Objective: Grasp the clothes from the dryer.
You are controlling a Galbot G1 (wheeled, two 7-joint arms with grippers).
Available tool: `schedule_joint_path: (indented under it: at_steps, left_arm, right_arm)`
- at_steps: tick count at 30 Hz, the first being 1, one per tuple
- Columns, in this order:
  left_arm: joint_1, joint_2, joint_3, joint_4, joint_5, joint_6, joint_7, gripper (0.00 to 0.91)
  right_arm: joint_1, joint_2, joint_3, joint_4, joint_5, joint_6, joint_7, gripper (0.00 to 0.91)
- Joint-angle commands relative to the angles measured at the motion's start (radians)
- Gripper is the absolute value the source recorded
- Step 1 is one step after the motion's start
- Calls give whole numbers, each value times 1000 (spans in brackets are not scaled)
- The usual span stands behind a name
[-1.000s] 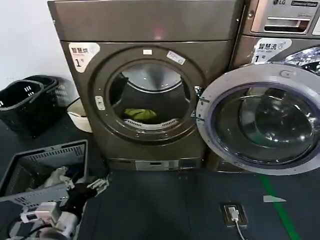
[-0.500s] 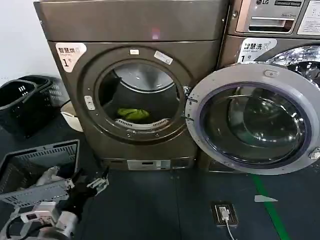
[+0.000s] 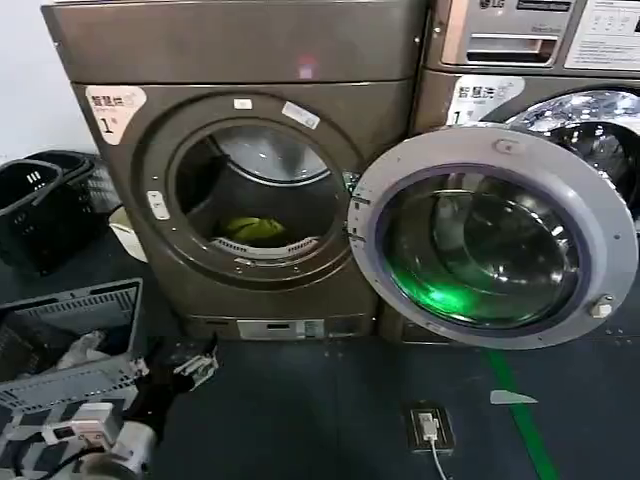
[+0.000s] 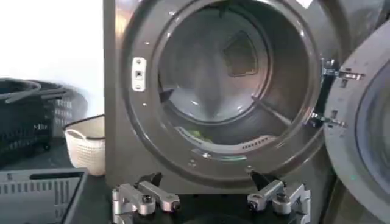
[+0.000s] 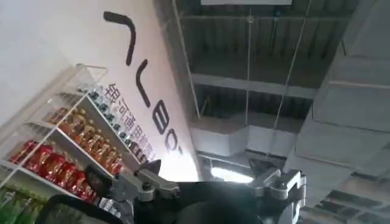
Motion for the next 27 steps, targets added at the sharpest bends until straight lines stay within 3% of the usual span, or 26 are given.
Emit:
schedule_joint_path:
  at_steps: [1, 27]
  left_arm:
    - [0, -3, 3, 1, -4, -12, -3, 907]
    - [-6, 6, 17, 3, 24, -55, 5, 907]
  right_arm:
    - [4, 0, -4, 2, 0, 2, 1, 907]
    - [-3, -1, 1, 1, 23, 26, -1, 907]
